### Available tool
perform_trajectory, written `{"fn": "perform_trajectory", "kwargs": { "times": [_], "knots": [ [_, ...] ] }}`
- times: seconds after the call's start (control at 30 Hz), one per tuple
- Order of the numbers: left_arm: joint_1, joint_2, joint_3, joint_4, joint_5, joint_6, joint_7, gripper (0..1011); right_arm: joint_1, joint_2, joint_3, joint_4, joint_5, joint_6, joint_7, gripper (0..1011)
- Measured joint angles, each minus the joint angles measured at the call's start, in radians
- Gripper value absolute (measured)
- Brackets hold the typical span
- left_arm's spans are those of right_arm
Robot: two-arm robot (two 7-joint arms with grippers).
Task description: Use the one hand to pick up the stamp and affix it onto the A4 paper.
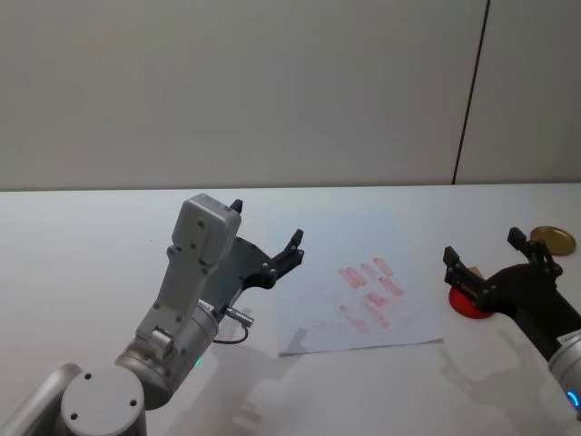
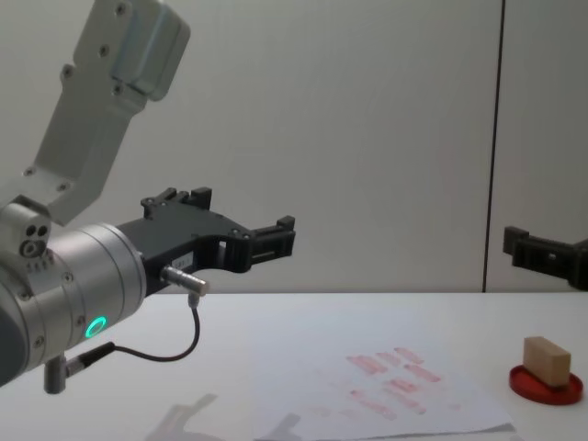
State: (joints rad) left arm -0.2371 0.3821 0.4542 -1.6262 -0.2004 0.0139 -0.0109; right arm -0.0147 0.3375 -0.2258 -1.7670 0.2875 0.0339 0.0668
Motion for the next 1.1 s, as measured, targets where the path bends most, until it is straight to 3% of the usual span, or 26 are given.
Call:
{"fn": "perform_trajectory", "kwargs": {
  "times": [1.1],
  "knots": [
    [0.0, 0.0, 0.0, 0.0, 0.0, 0.0, 0.0, 993, 0.0, 0.0, 0.0, 0.0, 0.0, 0.001, 0.0, 1001]
  ]
}}
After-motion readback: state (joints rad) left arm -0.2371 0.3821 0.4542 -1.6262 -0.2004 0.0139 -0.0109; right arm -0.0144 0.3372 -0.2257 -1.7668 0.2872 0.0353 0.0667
